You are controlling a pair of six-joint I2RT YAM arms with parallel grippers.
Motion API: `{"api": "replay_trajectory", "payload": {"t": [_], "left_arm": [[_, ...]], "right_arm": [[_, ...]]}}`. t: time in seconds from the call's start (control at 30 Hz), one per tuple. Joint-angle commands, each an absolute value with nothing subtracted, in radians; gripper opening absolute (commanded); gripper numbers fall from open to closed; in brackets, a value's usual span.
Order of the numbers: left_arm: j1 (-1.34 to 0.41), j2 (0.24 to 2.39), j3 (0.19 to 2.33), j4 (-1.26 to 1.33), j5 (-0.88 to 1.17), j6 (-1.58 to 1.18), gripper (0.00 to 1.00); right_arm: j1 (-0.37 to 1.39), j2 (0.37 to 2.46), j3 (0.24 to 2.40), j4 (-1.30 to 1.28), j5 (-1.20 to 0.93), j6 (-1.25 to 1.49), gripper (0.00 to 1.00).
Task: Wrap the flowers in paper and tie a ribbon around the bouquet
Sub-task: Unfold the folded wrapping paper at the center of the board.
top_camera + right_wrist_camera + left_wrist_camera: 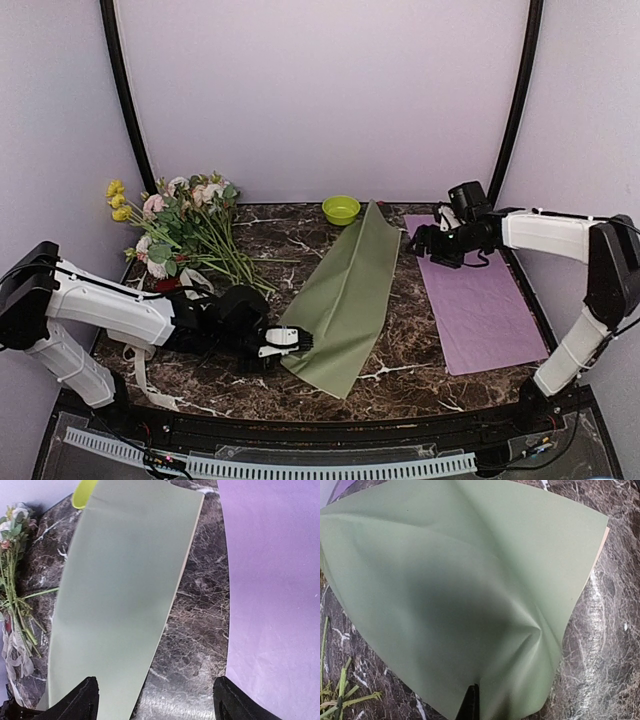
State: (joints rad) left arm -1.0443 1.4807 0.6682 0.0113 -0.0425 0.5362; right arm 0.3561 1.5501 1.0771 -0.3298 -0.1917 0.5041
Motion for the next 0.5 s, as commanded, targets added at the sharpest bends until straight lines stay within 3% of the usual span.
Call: {"api": "replay_trajectory", "payload": {"t": [0.0,0.17,0.47], "left_arm": [[-1.058,1.539,0.735,-0.161,-0.036,0.57,0.0],[-1.062,1.576,0.773,-0.286,-0.03,0.552,0.0],[-1.061,1.457,0.696,-0.217,-0.001,0.512,0.0]], "right_arm": [[0.312,1.691,1.132,-0.258,-0.289,0.484,0.79],[0.292,1.855,1.273,-0.239,-0.33,0.482,0.77],[0.291,2.045,1.378,-0.155,-0.432,0.574,0.74]]}}
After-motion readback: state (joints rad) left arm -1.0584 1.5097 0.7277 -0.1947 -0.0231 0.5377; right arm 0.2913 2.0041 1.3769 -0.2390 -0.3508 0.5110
